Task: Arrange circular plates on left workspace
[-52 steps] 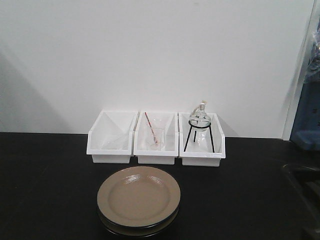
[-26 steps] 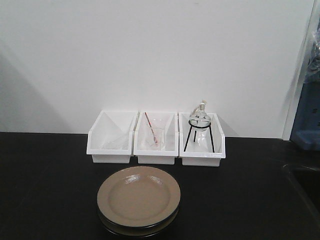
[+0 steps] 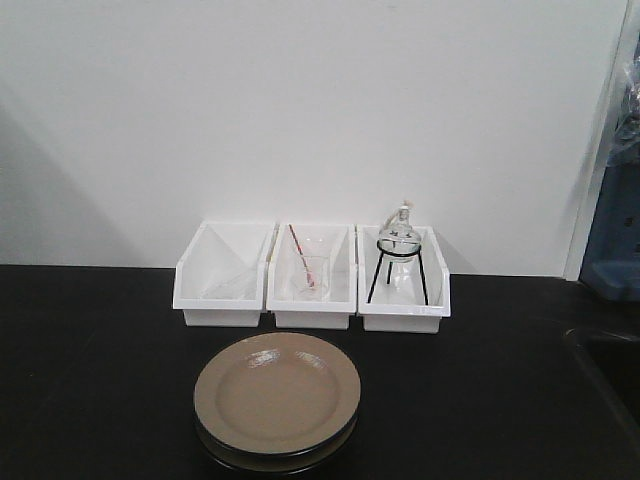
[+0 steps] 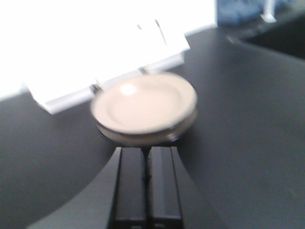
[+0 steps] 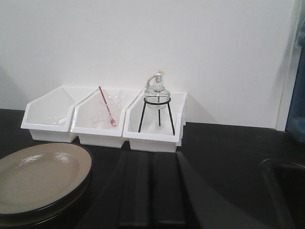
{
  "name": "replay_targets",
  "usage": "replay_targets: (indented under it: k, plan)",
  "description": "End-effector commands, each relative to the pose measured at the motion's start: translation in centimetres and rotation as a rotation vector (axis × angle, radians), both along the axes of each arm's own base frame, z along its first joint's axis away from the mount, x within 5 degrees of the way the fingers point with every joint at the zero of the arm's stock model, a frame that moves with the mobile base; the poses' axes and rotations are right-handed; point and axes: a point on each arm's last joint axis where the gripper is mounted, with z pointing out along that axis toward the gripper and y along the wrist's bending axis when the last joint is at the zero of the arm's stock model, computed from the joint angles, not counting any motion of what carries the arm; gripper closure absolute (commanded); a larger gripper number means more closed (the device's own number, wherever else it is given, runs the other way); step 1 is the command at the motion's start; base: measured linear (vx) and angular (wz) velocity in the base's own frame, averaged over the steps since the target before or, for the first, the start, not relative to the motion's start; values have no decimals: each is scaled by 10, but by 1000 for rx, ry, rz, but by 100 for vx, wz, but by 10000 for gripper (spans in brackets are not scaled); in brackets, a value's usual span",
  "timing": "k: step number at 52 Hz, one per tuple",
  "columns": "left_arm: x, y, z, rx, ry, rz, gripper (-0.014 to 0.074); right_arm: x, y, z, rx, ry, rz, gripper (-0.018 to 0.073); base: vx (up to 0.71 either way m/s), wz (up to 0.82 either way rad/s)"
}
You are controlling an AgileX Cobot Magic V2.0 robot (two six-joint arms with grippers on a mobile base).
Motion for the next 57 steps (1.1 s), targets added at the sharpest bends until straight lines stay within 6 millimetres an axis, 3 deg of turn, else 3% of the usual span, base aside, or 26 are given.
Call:
replay_targets:
  k: [1,21,28,35,57]
  plan:
    - [-3,7,6,-103,-53,105,596,0,-4,18,3,-105,-38,564,0,0]
    - [-41,27,-58,-118,-13,367,596,0,-4,18,3,-105,-38,564,0,0]
    - [-41,36,-75,-208,-78,463,596,1,-4,17,2,-102,-37,564,0,0]
    - [-37,40,-92,-187,-112,490,594,1,-3,16,1,-97,-36,564,0,0]
    - [-36,36,-91,-143,-151,405,594,1,-3,16,1,-98,-37,564,0,0]
